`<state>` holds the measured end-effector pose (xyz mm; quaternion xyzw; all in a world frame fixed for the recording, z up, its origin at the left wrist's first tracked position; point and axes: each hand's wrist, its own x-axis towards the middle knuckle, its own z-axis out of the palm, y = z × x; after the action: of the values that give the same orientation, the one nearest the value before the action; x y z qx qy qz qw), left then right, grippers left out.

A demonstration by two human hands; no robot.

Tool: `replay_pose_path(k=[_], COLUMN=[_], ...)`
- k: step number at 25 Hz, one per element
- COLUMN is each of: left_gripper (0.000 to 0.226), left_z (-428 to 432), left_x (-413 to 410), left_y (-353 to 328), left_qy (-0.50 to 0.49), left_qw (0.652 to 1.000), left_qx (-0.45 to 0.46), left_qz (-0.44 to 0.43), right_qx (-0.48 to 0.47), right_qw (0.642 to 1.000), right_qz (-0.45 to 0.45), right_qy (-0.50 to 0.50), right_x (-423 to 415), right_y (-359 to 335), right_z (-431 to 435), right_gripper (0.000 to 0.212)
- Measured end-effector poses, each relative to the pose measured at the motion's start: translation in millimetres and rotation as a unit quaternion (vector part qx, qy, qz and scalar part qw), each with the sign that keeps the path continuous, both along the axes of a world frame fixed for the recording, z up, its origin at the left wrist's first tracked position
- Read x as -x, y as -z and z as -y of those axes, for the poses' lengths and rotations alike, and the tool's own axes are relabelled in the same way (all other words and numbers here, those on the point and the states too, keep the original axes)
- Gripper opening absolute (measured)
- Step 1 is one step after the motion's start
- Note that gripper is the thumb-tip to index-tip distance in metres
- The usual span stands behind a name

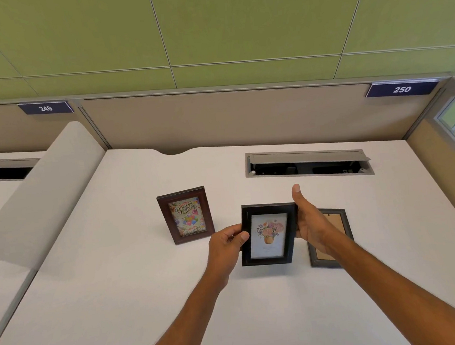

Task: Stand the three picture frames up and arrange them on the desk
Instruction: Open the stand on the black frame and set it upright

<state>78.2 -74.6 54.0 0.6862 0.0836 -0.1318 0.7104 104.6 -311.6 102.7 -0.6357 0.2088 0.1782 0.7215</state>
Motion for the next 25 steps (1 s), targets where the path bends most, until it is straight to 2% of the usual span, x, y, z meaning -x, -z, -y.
replay_pose_path(k=[2, 8, 12, 16, 25], left_gripper=[0.032, 0.032, 0.03, 0.028, 0.029], left_z=[0.1, -1.2, -5.3, -8.9, -6.9], left_x=[-0.8, -18.3, -38.3, -60.4, -92.3], left_y=[7.7, 26.1, 35.5, 41.2, 58.3], left_qy=[-0.008, -0.025, -0.037, -0.05, -0.051], left_qw=[1.0, 1.0, 0.999, 0.999, 0.999], left_qx=[0.011, -0.006, -0.004, -0.003, -0.008], left_qz=[0.004, -0.001, -0.011, -0.01, -0.003], right_qx=[0.024, 0.082, 0.093, 0.095, 0.096], right_qw=[1.0, 0.996, 0.994, 0.994, 0.994], right_qz=[0.0, 0.001, 0.003, 0.008, 0.001], right_qy=[-0.013, -0.048, -0.062, -0.058, -0.044], right_x=[-4.2, -24.4, -46.9, -70.8, -103.0], right_y=[2.5, 9.1, 16.0, 27.4, 43.7], right_z=[1.0, -7.1, -15.1, -20.7, -23.0], right_gripper=[0.085, 0.08, 0.08, 0.066, 0.054])
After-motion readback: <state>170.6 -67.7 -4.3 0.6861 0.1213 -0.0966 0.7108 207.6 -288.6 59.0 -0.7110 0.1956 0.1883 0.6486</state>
